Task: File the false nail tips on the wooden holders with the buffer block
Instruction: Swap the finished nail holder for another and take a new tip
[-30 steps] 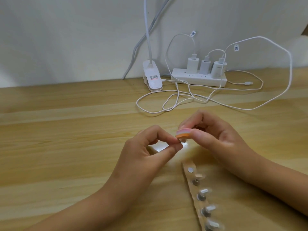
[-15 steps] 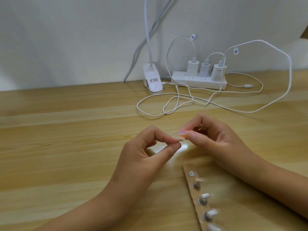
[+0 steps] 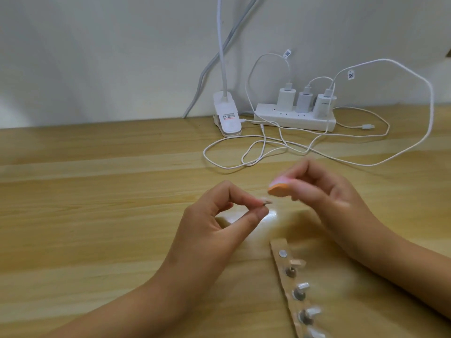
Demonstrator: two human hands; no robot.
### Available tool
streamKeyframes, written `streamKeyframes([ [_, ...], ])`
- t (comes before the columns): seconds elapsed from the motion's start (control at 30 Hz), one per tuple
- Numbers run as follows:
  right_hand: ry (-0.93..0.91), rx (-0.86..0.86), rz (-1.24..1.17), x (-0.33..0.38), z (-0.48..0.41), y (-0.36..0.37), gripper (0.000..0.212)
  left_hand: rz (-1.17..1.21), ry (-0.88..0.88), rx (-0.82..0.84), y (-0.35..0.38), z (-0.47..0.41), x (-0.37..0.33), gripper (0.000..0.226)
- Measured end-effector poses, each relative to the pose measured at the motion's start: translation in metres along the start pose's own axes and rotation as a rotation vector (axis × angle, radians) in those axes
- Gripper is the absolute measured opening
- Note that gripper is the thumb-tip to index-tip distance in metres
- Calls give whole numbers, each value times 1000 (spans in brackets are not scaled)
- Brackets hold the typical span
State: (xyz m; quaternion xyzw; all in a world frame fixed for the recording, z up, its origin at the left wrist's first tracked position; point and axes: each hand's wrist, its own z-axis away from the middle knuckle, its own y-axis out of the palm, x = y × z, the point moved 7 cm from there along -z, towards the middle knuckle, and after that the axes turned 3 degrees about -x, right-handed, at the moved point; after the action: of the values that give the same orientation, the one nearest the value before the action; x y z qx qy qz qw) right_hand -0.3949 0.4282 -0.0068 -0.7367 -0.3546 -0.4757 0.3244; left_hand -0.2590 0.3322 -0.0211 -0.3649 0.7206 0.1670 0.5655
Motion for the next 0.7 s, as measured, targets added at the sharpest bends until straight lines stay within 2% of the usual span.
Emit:
streamKeyframes([
  [0.07, -40, -6, -37, 5, 1, -1, 15, 3, 1, 3, 0, 0, -1, 16],
  [0.13, -8, 58, 35, 2, 2, 6, 24, -2, 8, 8, 1, 0, -1, 16],
  [0.2, 33, 41, 59, -2, 2, 4, 33, -2, 12, 3, 0, 1, -2, 16],
  [0.3, -28, 2, 15, 8, 1, 2, 32, 0, 15, 3, 0, -1, -2, 16],
  [0.37, 0, 48, 70, 5, 1, 5, 36, 0, 13, 3, -1, 0, -1, 16],
  [0.43, 23, 23, 65, 0, 0, 2, 34, 14, 13, 2, -1, 0, -1, 15],
  [0.5, -46, -10, 10, 7, 0, -1, 25, 20, 18, 3, -1, -1, -2, 16],
  [0.6, -84, 57, 110, 6, 3, 5, 23, 14, 16, 10, -1, 0, -2, 14],
  [0.63, -87, 29, 114, 5, 2, 2, 22, 21, 13, 12, 0, 0, -2, 14],
  [0.7, -206, -56, 103, 15, 1, -7, 17, 25, 22, 24, 0, -2, -3, 13],
])
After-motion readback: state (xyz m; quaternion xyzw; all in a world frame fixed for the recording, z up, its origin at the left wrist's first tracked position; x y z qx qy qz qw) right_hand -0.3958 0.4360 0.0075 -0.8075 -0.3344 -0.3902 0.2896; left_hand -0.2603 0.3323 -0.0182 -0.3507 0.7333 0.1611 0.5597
